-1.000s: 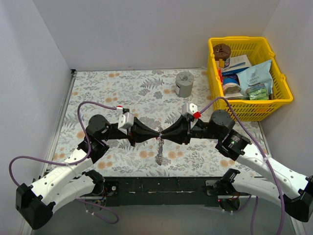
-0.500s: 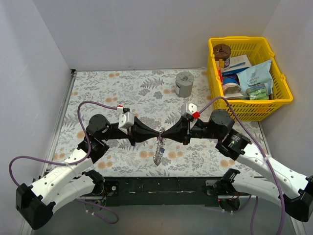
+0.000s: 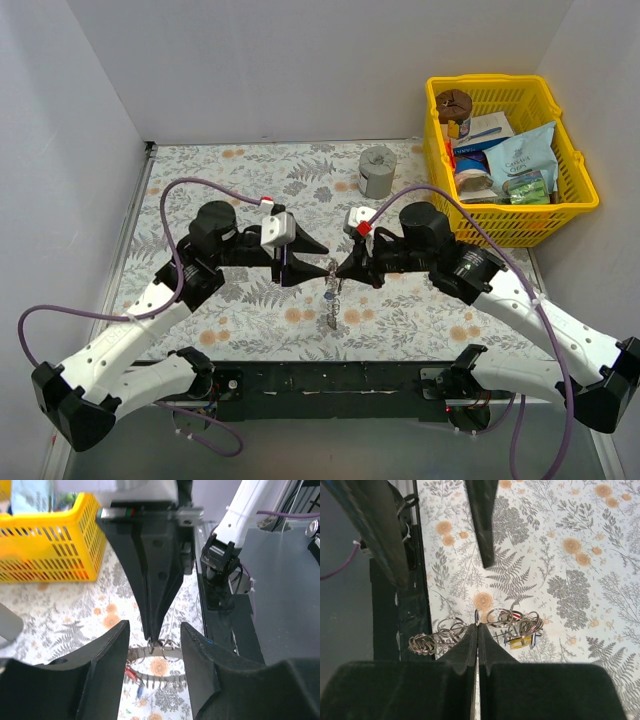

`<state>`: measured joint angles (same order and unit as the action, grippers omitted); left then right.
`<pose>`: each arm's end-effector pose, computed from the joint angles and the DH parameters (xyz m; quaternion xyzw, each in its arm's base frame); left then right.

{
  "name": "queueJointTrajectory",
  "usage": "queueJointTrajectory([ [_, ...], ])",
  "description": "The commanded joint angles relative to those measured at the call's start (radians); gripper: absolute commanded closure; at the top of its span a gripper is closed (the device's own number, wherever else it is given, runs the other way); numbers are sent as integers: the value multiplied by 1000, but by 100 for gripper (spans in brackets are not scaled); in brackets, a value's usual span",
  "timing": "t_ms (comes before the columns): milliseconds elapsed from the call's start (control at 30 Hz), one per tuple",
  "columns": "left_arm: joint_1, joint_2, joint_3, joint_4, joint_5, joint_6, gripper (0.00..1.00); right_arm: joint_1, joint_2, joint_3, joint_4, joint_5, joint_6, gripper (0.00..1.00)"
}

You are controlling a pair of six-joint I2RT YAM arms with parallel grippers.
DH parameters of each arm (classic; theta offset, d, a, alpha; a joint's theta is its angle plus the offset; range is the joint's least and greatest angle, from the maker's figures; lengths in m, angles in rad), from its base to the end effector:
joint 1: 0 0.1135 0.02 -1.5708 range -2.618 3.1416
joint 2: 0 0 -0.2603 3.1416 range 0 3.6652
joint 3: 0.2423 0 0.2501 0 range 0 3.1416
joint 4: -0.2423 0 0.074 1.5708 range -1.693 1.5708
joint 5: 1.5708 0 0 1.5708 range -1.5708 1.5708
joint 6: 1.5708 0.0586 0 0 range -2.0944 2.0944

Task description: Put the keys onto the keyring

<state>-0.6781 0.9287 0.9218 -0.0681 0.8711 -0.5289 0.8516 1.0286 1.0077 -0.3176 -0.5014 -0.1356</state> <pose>0.1422 -0.1721 0.3719 0.3357 0.6414 -0.6046 0.3321 0.1422 0.2051 0.3498 -0.5008 0.6283 0.3858 0.4534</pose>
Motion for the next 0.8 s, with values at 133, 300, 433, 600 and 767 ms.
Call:
queueJointTrajectory([
  [133, -5, 139, 92, -240, 63, 98, 55, -3, 36, 153, -192, 51, -144, 99],
  [300, -5, 165, 77, -199, 62, 81, 56, -3, 44, 134, -170, 21, -144, 99],
  [433, -5, 180, 63, -164, 72, 67, 60, -3, 44, 123, -155, 15, -137, 99],
  [600, -6, 196, 43, -136, 71, 56, 67, -3, 34, 111, -135, 6, -131, 99],
  [767, -6, 202, 15, -81, 62, 43, 71, -5, 33, 98, -114, 0, -119, 99],
])
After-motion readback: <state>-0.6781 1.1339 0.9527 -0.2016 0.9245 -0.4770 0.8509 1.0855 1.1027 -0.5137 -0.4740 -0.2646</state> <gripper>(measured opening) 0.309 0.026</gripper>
